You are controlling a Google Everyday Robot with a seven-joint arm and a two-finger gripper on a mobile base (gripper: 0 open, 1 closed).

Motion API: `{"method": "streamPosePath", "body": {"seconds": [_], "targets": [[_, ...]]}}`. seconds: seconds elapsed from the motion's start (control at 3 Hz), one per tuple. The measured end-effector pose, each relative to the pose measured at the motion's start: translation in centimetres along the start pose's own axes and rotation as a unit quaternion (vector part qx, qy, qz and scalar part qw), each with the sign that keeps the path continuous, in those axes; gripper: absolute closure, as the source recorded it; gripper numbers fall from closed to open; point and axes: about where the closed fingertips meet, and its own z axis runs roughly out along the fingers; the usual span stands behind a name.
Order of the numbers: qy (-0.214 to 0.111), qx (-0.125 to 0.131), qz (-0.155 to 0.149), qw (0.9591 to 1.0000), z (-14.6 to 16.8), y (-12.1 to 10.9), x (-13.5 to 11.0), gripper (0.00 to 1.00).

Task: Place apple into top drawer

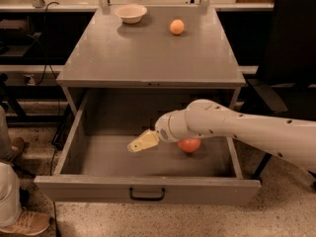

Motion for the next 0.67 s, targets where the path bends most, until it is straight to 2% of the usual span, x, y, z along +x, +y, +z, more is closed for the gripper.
{"method": "streamPosePath", "body": {"seconds": [0.33,0.67], "targets": [[0.001,0.056,0.023,0.9982,-4.2,-2.8,1.8,0.00],[-0.009,0.127,0.040,0.9911,-10.3,-6.4,3.1,0.00]]}}
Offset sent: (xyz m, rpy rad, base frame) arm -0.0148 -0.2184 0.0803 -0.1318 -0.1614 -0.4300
